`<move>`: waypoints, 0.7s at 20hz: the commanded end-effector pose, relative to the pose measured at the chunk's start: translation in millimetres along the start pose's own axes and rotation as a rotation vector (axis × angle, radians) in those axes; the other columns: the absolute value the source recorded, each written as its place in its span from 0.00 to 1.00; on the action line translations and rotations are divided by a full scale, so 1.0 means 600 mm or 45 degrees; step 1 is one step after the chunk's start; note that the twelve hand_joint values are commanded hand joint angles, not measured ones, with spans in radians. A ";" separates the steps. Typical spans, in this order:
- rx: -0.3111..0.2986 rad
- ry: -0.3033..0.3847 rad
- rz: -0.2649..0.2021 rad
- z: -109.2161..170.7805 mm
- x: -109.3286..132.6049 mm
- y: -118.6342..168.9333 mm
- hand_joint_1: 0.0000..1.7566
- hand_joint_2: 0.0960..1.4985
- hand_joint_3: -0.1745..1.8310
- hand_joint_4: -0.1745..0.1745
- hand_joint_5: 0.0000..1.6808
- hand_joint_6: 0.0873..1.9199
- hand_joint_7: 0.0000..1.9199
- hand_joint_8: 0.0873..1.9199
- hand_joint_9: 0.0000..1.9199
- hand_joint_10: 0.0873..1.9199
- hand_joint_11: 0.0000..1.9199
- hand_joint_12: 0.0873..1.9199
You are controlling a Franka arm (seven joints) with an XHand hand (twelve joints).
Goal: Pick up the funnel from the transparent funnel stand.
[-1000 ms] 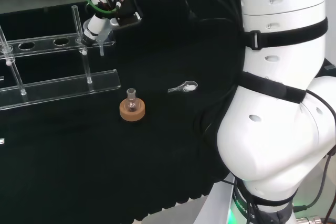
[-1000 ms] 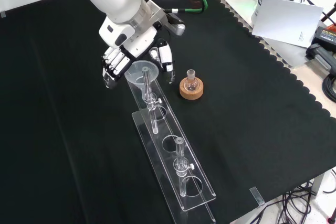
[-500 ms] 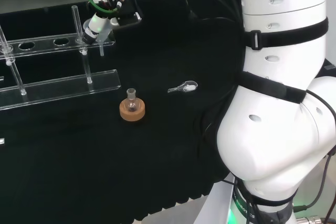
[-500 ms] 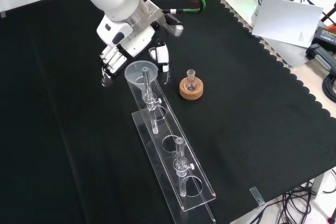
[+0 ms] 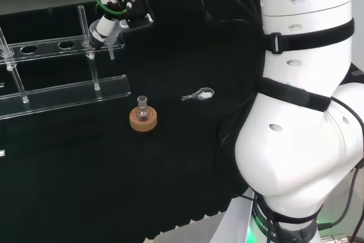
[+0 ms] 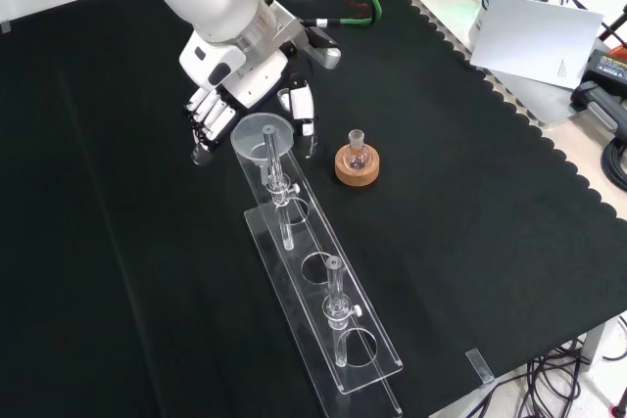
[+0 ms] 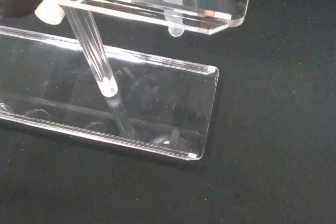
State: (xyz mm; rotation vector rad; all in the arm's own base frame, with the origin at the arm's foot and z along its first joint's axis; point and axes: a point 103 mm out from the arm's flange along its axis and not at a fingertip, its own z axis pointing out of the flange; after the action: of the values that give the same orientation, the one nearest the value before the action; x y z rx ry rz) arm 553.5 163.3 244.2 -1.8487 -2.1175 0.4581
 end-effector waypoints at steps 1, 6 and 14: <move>-0.006 0.001 -0.006 0.001 0.002 -0.001 0.42 0.42 0.12 0.46 0.18 0.00 0.18 0.28 0.13 0.36 0.00 0.71; -0.031 0.008 -0.023 -0.006 0.005 -0.009 0.43 0.41 0.14 0.46 0.22 0.00 0.23 0.26 0.17 0.34 0.00 0.73; -0.018 0.011 -0.038 -0.005 0.007 -0.009 0.45 0.31 0.30 0.47 0.29 0.00 0.30 0.23 0.22 0.30 0.00 0.77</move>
State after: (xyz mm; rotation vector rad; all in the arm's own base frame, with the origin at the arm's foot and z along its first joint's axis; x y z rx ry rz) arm 550.0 167.6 249.4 -1.8255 -2.1467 0.4289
